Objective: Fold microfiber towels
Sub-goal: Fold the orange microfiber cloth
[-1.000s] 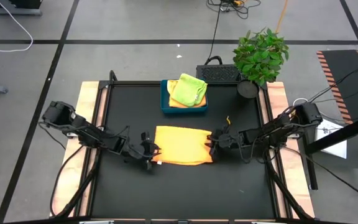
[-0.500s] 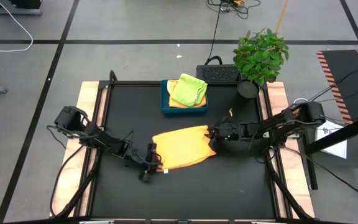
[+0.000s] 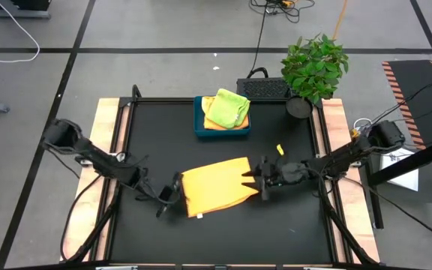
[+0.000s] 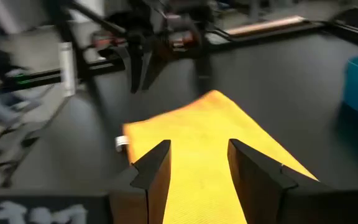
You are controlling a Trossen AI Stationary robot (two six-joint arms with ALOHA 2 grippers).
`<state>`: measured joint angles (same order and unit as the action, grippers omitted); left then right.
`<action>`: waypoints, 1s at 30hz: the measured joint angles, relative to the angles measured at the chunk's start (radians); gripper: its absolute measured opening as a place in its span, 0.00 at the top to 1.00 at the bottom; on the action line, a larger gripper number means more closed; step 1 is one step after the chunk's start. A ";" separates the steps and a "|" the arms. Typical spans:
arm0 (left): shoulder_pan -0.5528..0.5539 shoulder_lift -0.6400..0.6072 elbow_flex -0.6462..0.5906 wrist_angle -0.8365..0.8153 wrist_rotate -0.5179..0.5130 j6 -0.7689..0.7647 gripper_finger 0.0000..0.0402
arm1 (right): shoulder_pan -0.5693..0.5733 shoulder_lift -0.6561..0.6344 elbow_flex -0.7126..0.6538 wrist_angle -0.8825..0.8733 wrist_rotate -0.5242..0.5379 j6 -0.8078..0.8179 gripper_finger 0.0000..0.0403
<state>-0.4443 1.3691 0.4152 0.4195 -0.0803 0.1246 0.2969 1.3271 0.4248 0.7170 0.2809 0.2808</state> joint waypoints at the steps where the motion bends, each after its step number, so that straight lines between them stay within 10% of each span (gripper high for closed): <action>1: 0.007 -0.027 0.000 -0.033 -0.062 0.009 0.77 | 0.018 0.012 0.019 -0.022 0.044 0.019 0.62; 6: 0.100 -0.092 0.000 -0.127 -0.282 0.020 0.77 | 0.062 0.123 0.232 -0.337 0.088 0.058 0.62; 16: 0.326 -0.027 0.000 -0.321 -0.270 -0.116 0.77 | 0.075 0.376 0.515 -0.698 -0.022 0.168 0.62; 30: 0.278 0.051 0.001 -0.331 -0.093 -0.260 0.77 | 0.110 0.421 0.528 -1.005 -0.071 0.456 0.74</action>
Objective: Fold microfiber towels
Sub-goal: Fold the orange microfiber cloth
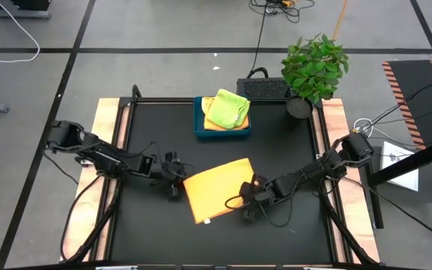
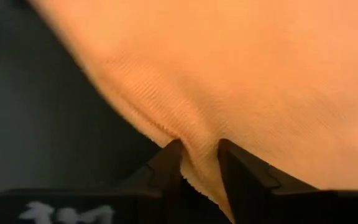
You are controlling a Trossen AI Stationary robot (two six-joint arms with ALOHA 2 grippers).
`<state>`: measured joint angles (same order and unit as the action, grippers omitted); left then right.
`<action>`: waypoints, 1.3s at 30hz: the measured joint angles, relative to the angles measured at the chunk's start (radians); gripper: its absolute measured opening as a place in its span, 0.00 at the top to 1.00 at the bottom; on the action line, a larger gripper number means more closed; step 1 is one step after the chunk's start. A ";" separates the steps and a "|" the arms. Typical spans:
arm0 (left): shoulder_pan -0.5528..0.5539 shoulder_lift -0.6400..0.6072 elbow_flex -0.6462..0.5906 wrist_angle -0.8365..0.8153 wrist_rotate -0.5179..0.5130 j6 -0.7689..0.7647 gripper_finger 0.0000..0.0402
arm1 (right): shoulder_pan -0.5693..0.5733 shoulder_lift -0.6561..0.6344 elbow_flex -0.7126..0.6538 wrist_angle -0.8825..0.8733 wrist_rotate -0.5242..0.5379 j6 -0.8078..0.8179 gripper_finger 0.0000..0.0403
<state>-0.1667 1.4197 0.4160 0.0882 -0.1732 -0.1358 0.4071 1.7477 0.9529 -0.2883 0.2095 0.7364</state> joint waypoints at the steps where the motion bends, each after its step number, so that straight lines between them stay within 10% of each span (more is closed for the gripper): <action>1: -0.013 0.000 0.000 0.001 0.001 -0.018 0.77 | -0.001 -0.001 0.002 -0.040 0.024 0.012 0.76; 11: -0.223 0.002 -0.001 0.212 0.099 0.027 0.77 | -0.067 -0.003 0.001 -0.163 0.108 -0.156 0.85; 18: -0.368 0.000 0.000 0.256 -0.101 0.131 0.77 | -0.025 -0.064 -0.008 -0.251 0.075 -0.120 0.85; 32: -0.419 0.000 -0.001 0.416 -0.038 0.395 0.77 | 0.157 -0.180 -0.004 0.208 0.153 -0.177 0.85; 39: -0.387 0.000 -0.001 0.432 -0.283 0.505 0.77 | 0.155 -0.146 -0.004 0.307 0.142 -0.269 0.85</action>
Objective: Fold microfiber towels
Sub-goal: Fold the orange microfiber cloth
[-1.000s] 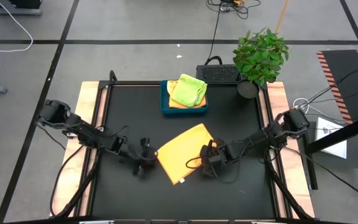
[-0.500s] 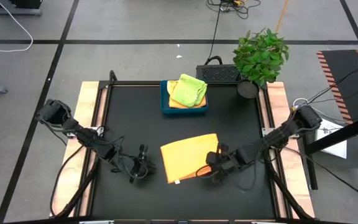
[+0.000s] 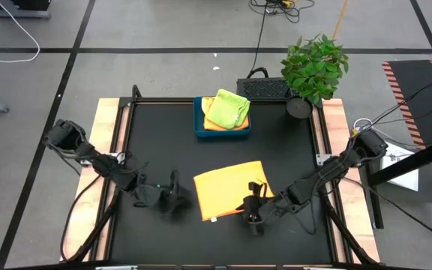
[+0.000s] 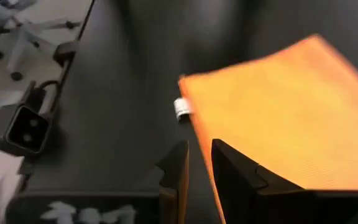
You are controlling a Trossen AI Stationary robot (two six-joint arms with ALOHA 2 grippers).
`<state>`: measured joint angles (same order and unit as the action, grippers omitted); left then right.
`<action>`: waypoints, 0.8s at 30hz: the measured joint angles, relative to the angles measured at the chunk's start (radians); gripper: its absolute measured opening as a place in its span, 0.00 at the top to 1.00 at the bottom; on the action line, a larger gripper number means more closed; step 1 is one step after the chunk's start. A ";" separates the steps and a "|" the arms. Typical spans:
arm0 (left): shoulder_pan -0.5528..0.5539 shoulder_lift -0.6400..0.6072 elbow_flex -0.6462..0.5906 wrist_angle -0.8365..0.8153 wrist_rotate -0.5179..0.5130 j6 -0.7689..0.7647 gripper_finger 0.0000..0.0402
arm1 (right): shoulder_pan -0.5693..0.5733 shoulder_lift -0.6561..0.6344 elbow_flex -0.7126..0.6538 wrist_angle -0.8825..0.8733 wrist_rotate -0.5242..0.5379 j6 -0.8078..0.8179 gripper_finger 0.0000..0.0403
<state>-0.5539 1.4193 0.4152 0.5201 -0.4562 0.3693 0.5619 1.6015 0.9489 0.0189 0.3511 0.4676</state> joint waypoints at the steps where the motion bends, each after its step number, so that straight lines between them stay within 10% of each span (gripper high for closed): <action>1: 0.015 0.000 0.000 0.000 -0.048 0.005 0.77 | -0.005 0.008 0.000 0.000 -0.023 0.009 0.85; 9: 0.236 0.012 0.000 -0.059 -0.015 -0.007 0.77 | -0.007 0.135 0.000 -0.046 -0.196 0.209 0.85; 24: 0.364 0.202 0.001 -0.046 0.250 -0.179 0.77 | 0.010 0.164 0.005 -0.314 -0.143 0.565 0.85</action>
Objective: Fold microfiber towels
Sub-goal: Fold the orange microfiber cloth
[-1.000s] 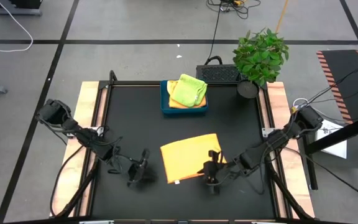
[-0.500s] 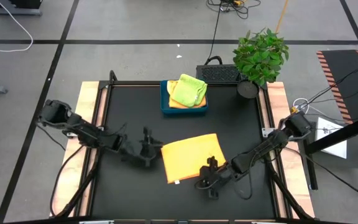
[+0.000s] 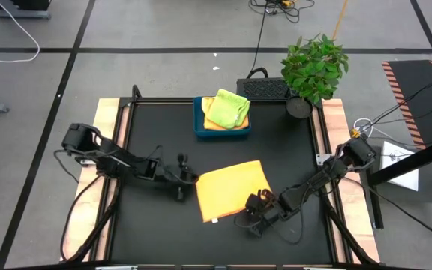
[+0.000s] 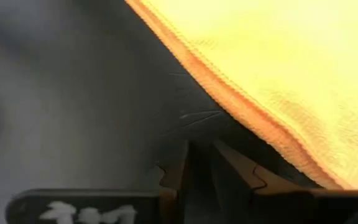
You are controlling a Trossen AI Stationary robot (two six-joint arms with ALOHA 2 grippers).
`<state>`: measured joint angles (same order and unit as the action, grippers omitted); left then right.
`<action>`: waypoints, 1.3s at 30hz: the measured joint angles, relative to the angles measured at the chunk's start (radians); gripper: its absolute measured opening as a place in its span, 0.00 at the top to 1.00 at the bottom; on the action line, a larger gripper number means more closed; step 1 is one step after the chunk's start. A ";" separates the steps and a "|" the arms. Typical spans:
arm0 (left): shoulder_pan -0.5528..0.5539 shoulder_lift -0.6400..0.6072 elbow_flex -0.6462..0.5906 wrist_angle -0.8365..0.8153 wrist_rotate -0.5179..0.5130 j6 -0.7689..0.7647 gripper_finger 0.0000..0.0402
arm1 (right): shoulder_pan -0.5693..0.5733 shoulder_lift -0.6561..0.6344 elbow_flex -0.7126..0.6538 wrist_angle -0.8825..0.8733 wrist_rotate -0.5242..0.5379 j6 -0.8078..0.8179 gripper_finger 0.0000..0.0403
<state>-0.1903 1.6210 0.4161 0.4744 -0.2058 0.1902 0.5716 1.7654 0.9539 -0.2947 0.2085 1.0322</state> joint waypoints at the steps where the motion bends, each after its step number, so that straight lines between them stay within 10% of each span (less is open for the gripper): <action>1: -0.010 0.010 0.000 0.015 0.018 -0.012 0.77 | -0.002 -0.003 0.000 -0.012 -0.001 0.003 0.85; 13: -0.164 0.026 0.001 0.063 0.128 -0.064 0.77 | -0.022 -0.081 -0.006 -0.246 0.011 0.030 0.85; 24: -0.390 0.027 0.053 0.065 0.223 -0.139 0.77 | -0.070 -0.126 -0.007 -0.446 0.259 0.052 0.85; 34: -0.560 0.027 0.245 -0.277 -0.290 -0.022 0.77 | -0.012 -0.126 -0.006 -0.112 0.237 -0.139 0.85; 39: -0.533 0.029 0.263 -0.326 -0.373 0.018 0.76 | 0.035 -0.127 -0.005 0.055 0.241 -0.247 0.85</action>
<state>-0.7235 1.6496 0.6796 0.1488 -0.5789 0.2081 0.6066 1.6386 0.9488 -0.2402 0.4495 0.7855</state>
